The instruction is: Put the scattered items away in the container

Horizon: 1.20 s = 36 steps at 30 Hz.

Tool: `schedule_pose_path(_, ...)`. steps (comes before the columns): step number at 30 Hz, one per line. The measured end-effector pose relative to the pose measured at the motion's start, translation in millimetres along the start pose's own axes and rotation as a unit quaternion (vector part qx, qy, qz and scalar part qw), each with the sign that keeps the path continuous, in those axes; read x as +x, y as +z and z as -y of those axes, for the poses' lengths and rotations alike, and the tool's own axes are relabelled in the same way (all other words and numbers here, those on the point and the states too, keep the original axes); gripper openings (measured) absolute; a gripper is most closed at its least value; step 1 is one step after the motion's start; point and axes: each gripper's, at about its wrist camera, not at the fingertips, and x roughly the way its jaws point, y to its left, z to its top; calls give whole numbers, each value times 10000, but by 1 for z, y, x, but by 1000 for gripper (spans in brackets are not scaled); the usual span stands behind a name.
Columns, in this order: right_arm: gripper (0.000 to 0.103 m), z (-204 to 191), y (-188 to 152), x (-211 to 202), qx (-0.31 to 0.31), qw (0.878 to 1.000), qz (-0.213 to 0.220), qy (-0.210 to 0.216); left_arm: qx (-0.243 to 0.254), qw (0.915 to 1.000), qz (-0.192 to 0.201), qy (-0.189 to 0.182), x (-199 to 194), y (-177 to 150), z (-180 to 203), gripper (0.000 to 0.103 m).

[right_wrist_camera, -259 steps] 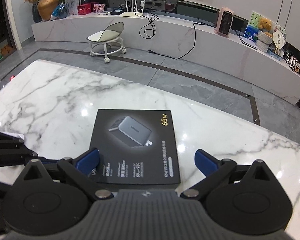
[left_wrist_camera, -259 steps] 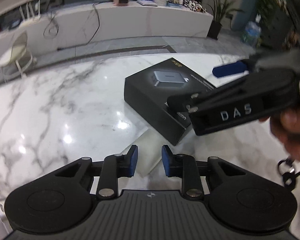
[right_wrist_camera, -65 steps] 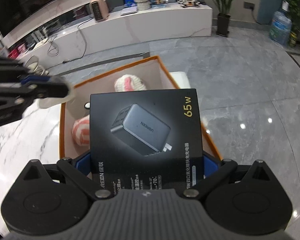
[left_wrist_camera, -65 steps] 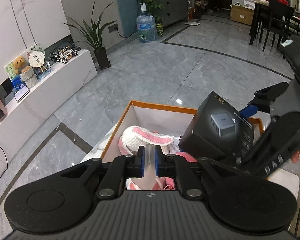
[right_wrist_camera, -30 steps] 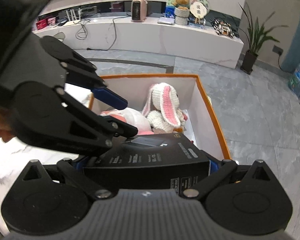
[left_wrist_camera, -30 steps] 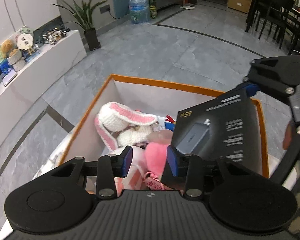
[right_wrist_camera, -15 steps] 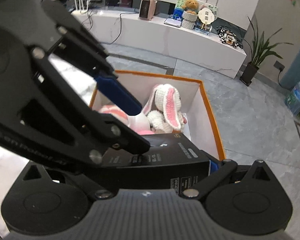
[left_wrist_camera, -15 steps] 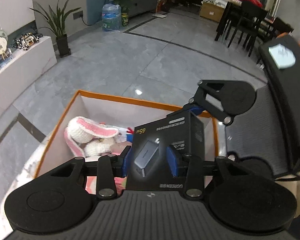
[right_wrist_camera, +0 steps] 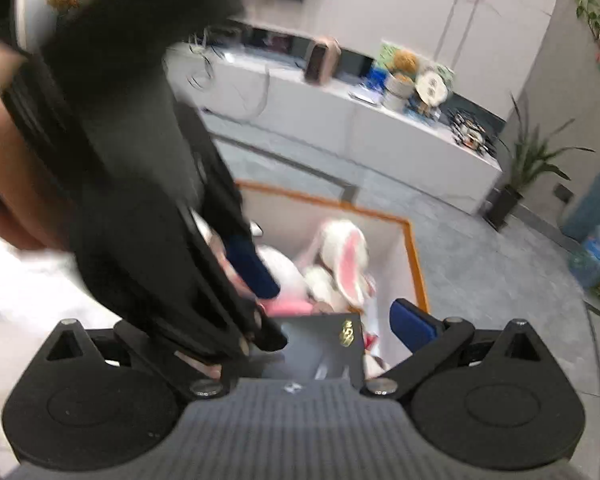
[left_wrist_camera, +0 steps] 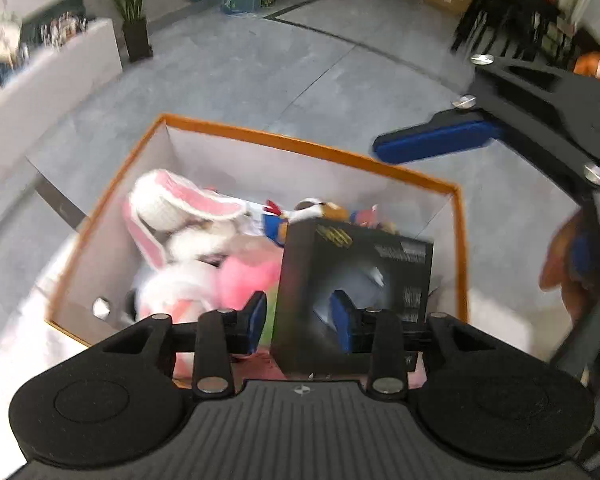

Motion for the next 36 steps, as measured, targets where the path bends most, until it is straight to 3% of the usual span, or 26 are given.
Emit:
schedule_pose_path(6,103,5,1,3,224,9989,-398,-103,111,9996,236,53,-21,-1,1,42)
schedule_pose_path(11,103,2,-9,1,494,9961,-687,-232,64,9987,490,121,-40,1,6,62)
schedule_pose_path(15,103,1,-7,-5,719,9938,-749,-405,-2,9974,701,190,-58,-8,7,67)
schedule_pose_path(22,103,-15,-3,-30,1441,9812,-712,-1066,-236,9918,1162,479,-97,-26,21,88)
schedule_pose_path(25,103,-31,-5,-43,1594,9763,-705,-1283,-384,9878,1385,593,-111,-37,31,90)
schedule_pose_path(27,103,-42,-6,-49,1696,9702,-831,-1521,-482,9849,1437,835,-117,-44,37,90)
schedule_pose_path(31,103,-55,-17,-67,2252,9555,-608,-1808,-931,9755,1407,1410,-122,-60,42,91)
schedule_pose_path(36,103,-69,-44,-80,3498,9025,-473,-2467,-1366,9660,1367,1719,-121,-86,38,92)
